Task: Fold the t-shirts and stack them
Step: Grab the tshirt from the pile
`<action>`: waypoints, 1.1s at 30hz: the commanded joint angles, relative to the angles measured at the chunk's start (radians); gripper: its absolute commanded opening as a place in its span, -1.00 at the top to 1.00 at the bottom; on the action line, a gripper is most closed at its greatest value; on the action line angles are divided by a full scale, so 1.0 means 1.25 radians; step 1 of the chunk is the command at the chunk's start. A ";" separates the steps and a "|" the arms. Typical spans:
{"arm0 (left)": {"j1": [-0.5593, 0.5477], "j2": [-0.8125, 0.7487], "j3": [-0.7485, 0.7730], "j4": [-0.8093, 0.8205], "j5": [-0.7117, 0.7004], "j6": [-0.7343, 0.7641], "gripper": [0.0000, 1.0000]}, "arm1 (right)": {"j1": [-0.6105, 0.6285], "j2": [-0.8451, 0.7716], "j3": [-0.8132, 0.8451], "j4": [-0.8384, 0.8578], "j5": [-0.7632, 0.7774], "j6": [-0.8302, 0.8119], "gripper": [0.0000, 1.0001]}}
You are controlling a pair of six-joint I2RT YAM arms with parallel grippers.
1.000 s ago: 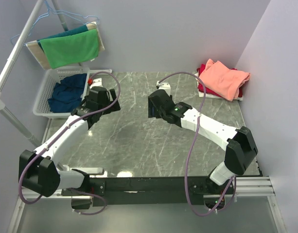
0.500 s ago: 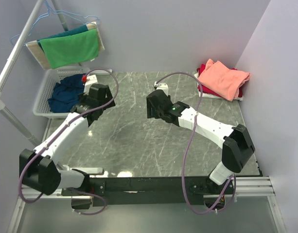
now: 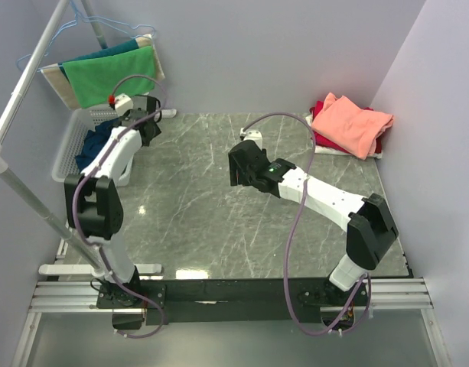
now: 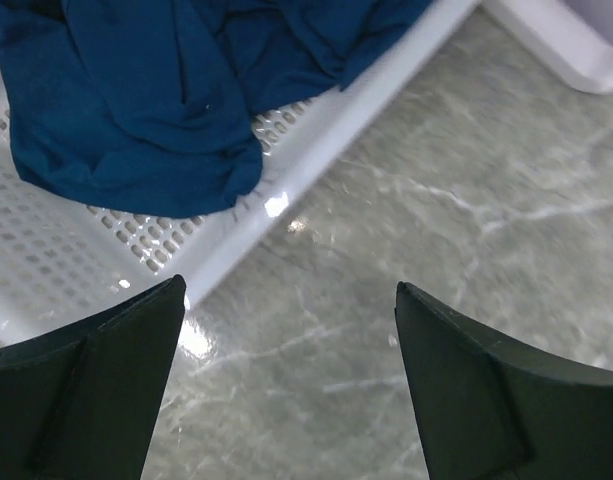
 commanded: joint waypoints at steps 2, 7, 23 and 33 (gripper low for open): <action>0.079 0.079 0.105 -0.039 0.085 -0.039 -0.80 | 0.006 0.015 0.042 0.004 0.011 -0.022 -0.44; 0.176 0.084 0.082 0.004 0.154 -0.041 -0.79 | 0.004 0.035 0.054 -0.001 0.008 -0.031 -0.45; 0.341 0.176 0.022 0.026 0.228 -0.061 -0.86 | 0.004 0.113 0.134 -0.033 -0.019 -0.034 -0.46; 0.375 0.301 0.115 0.020 0.277 -0.038 -0.65 | 0.002 0.136 0.151 -0.063 -0.019 -0.026 -0.46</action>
